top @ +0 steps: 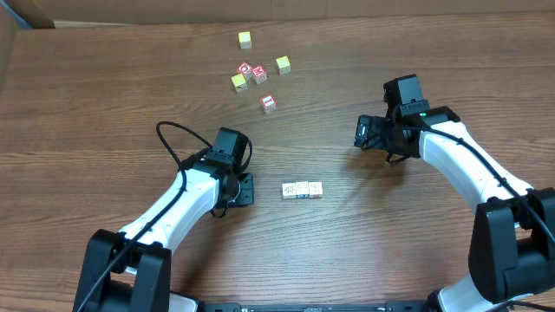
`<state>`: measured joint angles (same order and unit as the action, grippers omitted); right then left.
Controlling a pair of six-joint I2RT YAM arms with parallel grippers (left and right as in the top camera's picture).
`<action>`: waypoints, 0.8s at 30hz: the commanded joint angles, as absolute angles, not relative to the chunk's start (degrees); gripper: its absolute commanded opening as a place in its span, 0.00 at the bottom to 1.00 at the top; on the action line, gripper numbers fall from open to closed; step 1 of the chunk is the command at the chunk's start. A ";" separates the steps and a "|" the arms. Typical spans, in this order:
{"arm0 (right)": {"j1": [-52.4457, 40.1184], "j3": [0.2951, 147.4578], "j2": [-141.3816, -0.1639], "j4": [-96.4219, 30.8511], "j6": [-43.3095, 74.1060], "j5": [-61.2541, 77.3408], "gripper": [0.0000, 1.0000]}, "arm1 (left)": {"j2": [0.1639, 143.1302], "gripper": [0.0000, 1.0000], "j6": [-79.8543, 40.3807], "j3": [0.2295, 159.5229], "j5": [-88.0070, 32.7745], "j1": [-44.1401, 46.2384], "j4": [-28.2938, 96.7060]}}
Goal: Flip 5 blocks
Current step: 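Carry the E block left of the row, lower it, and release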
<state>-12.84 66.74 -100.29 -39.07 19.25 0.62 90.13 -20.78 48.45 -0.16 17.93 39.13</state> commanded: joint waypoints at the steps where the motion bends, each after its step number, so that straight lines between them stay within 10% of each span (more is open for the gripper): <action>1: -12.88 67.57 -99.88 -38.89 18.81 0.05 1.00 | 90.67 0.22 -19.68 48.49 0.27 18.09 38.92; 24: -12.88 67.57 -99.88 -38.89 18.81 0.08 1.00 | 90.67 0.23 -28.67 51.66 -5.93 20.60 37.58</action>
